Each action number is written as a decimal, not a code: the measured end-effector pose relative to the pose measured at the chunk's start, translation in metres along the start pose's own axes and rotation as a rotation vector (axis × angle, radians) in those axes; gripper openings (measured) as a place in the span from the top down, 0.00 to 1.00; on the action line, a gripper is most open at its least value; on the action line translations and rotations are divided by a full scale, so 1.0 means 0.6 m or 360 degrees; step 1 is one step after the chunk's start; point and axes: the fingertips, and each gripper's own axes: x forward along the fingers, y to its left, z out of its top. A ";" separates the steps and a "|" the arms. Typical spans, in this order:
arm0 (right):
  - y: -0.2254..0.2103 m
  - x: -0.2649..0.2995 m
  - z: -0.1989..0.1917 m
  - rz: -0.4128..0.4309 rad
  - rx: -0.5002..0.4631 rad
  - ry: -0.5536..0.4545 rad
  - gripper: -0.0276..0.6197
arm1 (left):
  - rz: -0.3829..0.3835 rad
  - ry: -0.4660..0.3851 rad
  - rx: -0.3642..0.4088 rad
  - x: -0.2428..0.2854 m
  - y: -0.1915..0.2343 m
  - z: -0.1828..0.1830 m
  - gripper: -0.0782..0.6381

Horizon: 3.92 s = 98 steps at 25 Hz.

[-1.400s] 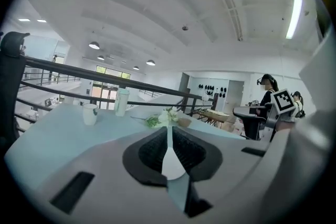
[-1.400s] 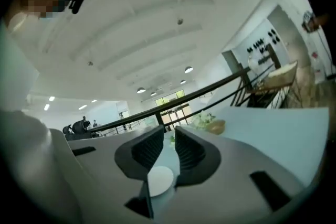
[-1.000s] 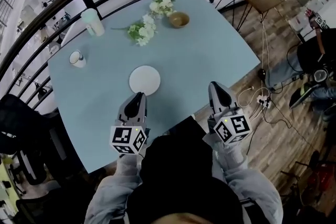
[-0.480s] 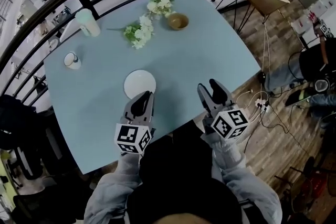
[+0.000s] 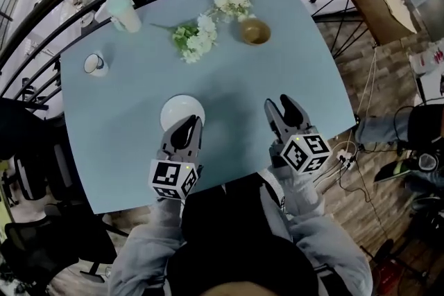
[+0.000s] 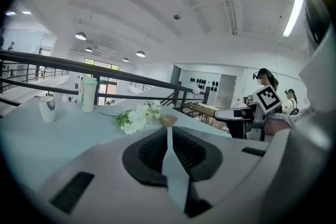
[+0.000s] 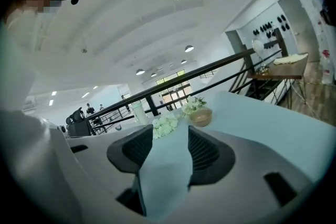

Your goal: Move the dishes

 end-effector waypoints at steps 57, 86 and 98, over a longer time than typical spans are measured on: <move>-0.202 0.319 0.020 -0.0186 0.0033 0.0505 0.91 | 0.0651 0.0045 -0.0084 -0.007 0.106 -0.040 0.83; 0.123 0.180 -0.118 -0.0041 0.0020 0.0496 0.91 | 0.0714 -0.0020 -0.0064 -0.316 0.179 -0.082 0.83; 0.205 0.222 -0.185 0.0098 -0.0030 0.0604 0.91 | 0.0856 -0.0015 -0.0142 -0.370 0.213 -0.110 0.83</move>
